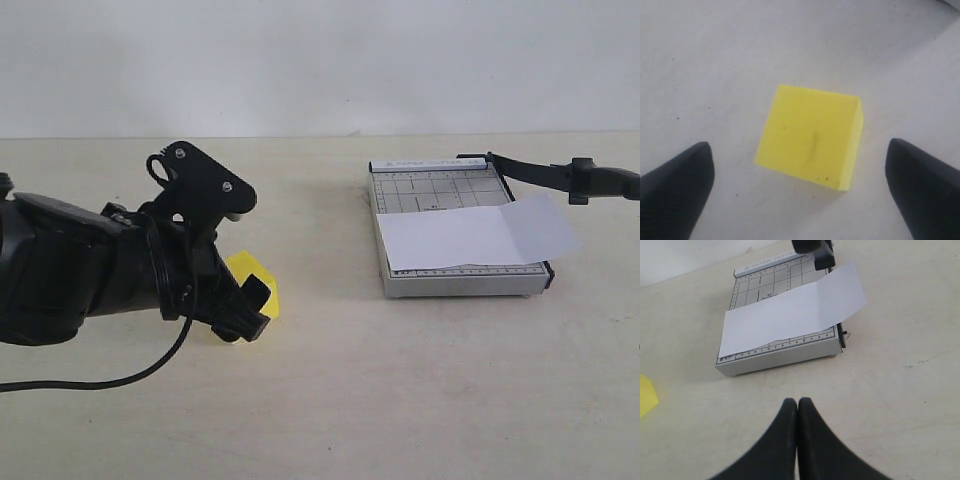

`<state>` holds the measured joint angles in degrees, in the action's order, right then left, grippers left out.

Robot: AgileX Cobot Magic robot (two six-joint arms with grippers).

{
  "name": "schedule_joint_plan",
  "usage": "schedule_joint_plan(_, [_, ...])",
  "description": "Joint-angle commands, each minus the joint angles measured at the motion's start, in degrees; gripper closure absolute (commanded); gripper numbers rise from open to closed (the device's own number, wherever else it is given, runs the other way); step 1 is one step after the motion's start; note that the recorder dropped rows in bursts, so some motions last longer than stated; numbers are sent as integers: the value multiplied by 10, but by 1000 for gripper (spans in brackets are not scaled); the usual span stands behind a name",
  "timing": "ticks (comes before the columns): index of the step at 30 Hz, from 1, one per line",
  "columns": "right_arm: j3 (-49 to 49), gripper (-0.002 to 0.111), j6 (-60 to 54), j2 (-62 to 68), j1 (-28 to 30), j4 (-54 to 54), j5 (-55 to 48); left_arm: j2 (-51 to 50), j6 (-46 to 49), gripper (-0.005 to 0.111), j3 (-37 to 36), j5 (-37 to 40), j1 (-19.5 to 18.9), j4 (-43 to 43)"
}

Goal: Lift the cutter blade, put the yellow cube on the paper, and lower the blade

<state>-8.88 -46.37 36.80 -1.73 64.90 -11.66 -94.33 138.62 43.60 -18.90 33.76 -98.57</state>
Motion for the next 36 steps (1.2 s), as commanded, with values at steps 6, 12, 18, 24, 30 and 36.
schedule_joint_plan(6, [2,108,-8,-1,-3,-1,-1,-49,2,19,36,13,1,-3])
schedule_joint_plan(12, [2,108,-8,-1,-3,-1,-2,-78,4,19,40,4,1,-6])
schedule_joint_plan(18, [2,108,-11,-1,-3,-1,-2,-84,6,19,40,3,1,-5])
schedule_joint_plan(24, [2,108,-11,-1,-3,-1,2,-84,9,19,40,3,1,9])
schedule_joint_plan(30, [2,108,-11,-1,-3,-1,3,-85,9,20,40,3,1,20])
schedule_joint_plan(36, [2,108,-11,-1,-3,-1,1,-112,9,20,40,4,1,18])
